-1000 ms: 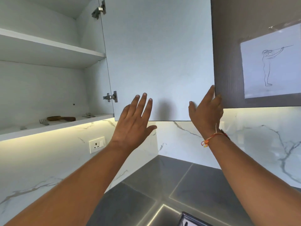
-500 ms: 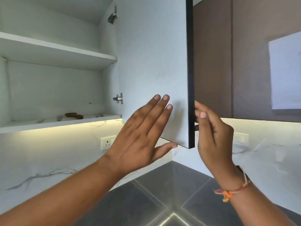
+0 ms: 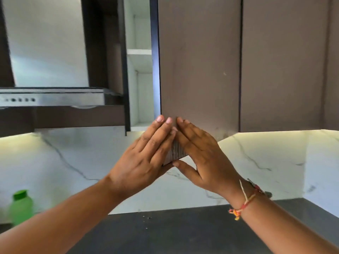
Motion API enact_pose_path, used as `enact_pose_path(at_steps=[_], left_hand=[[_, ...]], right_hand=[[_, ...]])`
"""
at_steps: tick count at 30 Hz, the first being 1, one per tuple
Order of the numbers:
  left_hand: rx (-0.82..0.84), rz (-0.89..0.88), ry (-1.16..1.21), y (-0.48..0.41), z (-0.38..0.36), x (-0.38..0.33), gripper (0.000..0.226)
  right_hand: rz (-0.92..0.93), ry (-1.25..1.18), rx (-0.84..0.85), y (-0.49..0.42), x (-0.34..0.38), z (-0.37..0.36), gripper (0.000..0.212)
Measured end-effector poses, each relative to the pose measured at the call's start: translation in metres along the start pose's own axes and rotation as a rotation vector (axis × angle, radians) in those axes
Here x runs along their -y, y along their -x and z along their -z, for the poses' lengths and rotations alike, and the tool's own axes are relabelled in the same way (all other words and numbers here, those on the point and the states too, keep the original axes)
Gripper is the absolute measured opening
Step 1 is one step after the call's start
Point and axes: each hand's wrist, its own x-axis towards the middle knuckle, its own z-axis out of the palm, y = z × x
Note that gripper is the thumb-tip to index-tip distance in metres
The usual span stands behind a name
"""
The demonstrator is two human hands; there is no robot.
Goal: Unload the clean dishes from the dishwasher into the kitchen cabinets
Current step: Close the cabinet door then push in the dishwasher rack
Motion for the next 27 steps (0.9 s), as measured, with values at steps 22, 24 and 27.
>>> enact_pose_path(at_steps=[22, 24, 27], left_hand=[[0.157, 0.293, -0.12, 0.103, -0.185, 0.144, 0.061], [0.173, 0.295, -0.124, 0.106, -0.198, 0.151, 0.063], [0.209, 0.3, -0.117, 0.108, -0.214, 0.16, 0.066]], right_hand=[[-0.186, 0.327, 0.089, -0.108, -0.04, -0.246, 0.065], [-0.211, 0.35, 0.108, -0.113, -0.042, -0.255, 0.068], [-0.247, 0.36, 0.153, -0.12, -0.044, -0.265, 0.072]])
